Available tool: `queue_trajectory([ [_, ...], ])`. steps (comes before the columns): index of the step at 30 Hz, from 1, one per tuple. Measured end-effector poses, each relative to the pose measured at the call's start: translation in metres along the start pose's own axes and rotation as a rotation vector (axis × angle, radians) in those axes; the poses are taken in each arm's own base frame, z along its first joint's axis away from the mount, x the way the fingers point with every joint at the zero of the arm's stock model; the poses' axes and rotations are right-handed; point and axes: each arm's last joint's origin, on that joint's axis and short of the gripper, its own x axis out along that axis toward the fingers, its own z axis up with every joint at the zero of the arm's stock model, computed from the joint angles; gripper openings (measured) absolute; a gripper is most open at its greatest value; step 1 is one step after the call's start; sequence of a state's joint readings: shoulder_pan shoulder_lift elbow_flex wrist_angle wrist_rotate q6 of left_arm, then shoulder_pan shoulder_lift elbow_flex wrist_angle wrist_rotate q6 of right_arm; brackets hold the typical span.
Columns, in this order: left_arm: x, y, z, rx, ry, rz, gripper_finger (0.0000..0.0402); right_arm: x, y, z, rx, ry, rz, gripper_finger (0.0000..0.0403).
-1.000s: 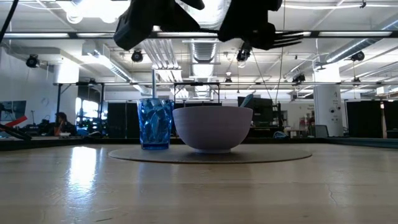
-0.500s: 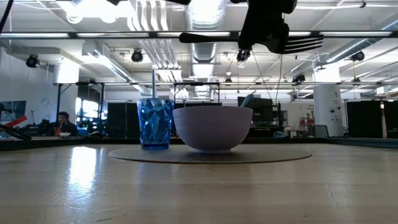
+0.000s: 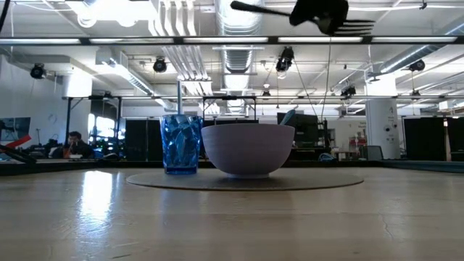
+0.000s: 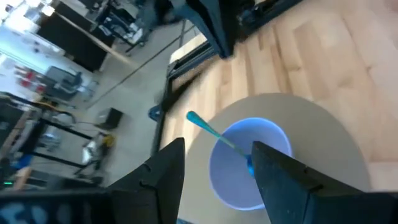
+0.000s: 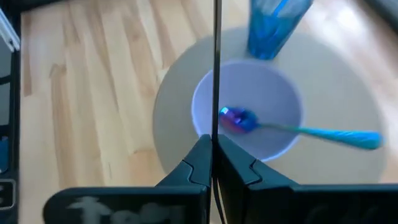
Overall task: Pick & Place Utensil
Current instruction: Put the black fork into the purple bowl
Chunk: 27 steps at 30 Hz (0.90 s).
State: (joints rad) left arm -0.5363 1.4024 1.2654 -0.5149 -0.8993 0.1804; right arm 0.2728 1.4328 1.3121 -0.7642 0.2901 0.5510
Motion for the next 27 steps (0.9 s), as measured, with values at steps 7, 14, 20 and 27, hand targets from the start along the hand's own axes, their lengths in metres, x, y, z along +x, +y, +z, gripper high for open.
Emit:
queue_trajectory([
  [7,0.005,0.007,-0.017,-0.107,-0.051,0.003,0.0186,-0.039,-0.006,-0.006,-0.062,-0.174,-0.096,0.0011],
  [14,0.018,0.015,-0.032,-0.234,-0.132,-0.076,0.0186,-0.05,-0.014,-0.025,-0.059,-0.353,-0.147,0.0011],
  [20,0.032,0.024,-0.04,-0.331,-0.196,-0.12,0.0186,-0.034,-0.023,-0.045,-0.055,-0.523,-0.069,0.0011],
  [27,0.041,0.026,-0.046,-0.374,-0.234,-0.134,0.0186,-0.009,-0.03,-0.071,-0.03,-0.769,0.013,0.0011],
])
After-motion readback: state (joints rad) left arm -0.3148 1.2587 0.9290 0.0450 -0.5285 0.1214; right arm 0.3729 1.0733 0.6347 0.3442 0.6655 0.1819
